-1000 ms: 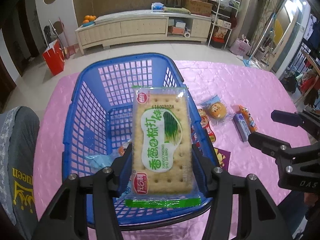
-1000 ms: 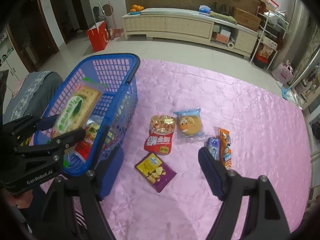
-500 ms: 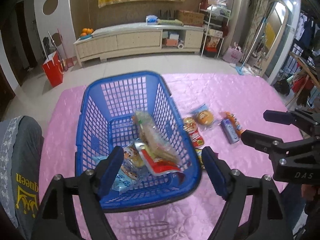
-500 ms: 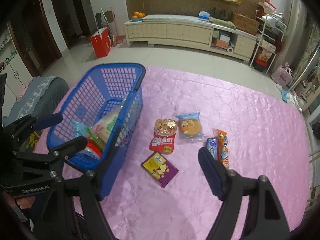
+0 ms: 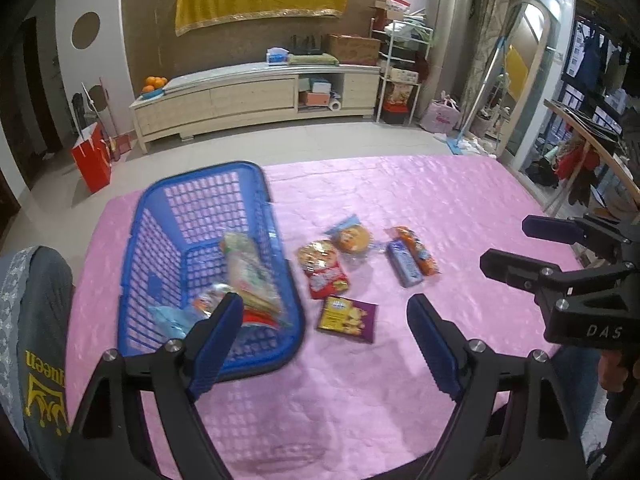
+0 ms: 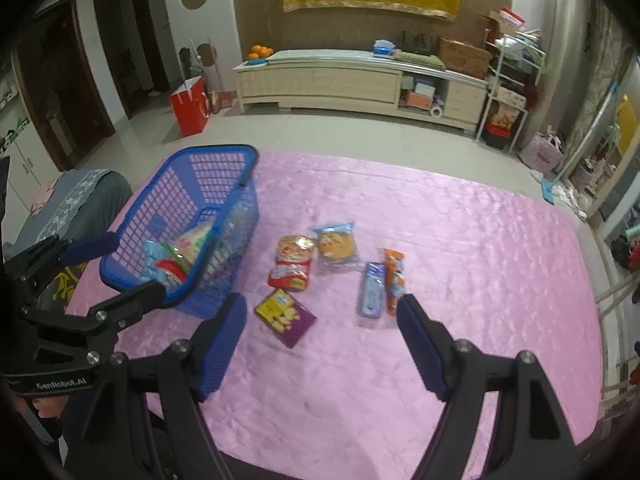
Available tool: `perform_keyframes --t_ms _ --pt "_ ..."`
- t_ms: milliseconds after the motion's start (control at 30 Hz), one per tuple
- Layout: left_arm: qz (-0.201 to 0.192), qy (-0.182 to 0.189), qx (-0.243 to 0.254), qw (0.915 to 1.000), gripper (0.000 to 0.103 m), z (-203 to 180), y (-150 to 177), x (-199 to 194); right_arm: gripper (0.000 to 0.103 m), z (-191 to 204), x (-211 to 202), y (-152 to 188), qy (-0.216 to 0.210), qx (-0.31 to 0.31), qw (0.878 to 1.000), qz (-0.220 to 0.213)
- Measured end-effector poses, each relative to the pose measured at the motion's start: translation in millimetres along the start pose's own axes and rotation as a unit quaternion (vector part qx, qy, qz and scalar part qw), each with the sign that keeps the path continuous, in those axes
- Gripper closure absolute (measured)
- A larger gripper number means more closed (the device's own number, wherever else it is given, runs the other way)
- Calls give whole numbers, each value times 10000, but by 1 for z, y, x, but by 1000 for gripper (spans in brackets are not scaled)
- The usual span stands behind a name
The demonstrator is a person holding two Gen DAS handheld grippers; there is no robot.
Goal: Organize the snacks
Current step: 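Withdraw both open tools from the basket toward the remaining snacks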
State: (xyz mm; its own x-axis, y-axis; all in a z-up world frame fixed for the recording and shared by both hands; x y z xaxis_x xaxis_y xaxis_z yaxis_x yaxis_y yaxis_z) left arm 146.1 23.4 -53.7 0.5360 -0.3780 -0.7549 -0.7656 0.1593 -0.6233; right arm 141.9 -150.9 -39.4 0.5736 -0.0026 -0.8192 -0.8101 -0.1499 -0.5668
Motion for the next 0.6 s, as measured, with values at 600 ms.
perform_keyframes --t_ms 600 --pt "726 -232 -500 9958 21 -79 17 93 22 -99 39 43 62 643 9975 282"
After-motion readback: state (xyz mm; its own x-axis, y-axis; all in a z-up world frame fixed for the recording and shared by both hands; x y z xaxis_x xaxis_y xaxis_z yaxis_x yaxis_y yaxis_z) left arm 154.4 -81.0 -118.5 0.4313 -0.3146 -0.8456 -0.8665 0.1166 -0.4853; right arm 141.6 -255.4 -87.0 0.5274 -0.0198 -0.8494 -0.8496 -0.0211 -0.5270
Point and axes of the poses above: each gripper's, at about its wrist camera, not at the fingertips, and x roughly the way its jaws point, z to its left, y to its underside, the point moved 3 cm from there along x, roughly the way its jaws point, and after that the axes turned 8 degrees about y, right-handed, at the moved point
